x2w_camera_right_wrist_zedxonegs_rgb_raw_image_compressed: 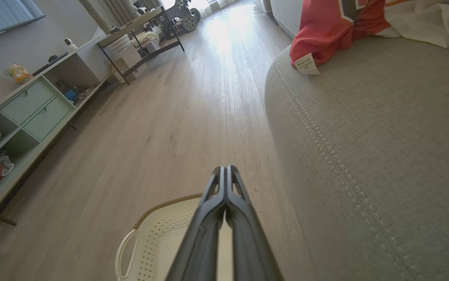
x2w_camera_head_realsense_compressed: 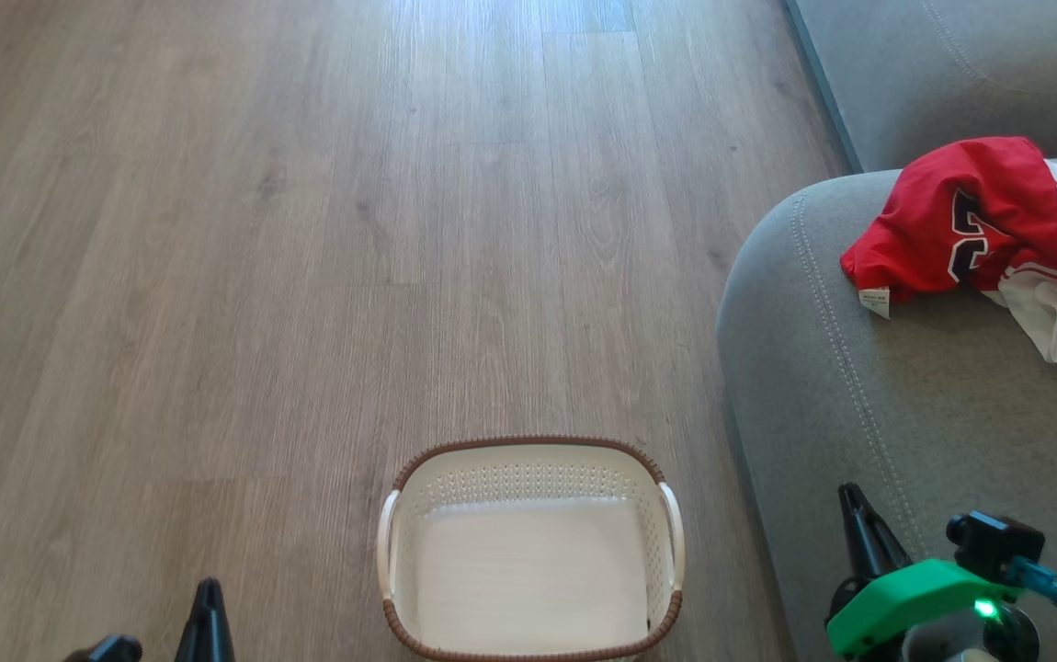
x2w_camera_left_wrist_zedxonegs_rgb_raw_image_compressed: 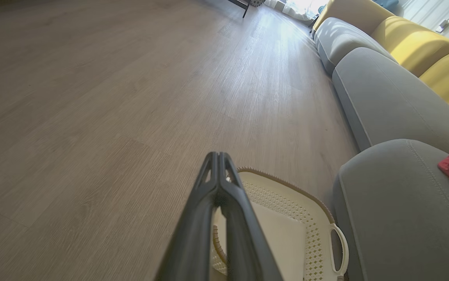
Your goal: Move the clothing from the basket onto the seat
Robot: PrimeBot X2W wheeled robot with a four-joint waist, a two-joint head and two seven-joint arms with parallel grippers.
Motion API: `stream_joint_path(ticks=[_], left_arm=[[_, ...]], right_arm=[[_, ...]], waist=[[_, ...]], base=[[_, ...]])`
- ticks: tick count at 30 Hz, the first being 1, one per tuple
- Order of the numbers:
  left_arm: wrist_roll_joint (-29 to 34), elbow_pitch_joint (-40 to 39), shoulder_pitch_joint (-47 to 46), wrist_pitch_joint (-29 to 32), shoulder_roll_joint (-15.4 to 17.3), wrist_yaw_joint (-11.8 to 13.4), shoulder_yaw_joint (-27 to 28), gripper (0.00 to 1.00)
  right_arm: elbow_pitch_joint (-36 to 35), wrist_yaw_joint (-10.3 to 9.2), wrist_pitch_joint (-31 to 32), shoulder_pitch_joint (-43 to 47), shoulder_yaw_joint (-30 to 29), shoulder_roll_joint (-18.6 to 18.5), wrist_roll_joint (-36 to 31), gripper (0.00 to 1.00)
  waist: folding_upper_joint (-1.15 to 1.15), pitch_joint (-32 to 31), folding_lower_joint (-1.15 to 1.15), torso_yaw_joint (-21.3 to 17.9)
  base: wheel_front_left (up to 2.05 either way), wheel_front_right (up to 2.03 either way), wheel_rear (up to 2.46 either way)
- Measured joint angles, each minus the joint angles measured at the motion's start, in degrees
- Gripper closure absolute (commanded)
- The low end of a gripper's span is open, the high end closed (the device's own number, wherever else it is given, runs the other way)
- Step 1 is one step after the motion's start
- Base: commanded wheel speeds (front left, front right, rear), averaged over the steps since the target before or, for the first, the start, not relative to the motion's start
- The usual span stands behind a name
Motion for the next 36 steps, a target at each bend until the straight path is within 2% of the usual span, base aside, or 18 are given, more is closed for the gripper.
stream_joint_path(ticks=[36], left_arm=[[-18.18, -0.87, -2.69, 5.52, -3.12, -5.39, 7.08, 1.00]], right_arm=[[-3.44, 0.00, 5.82, -1.29, -2.50, 0.01, 23.57, 1.00]], waist=[[0.00, 0.83, 0.00, -0.81]], base=[[0.00, 0.00, 0.00]])
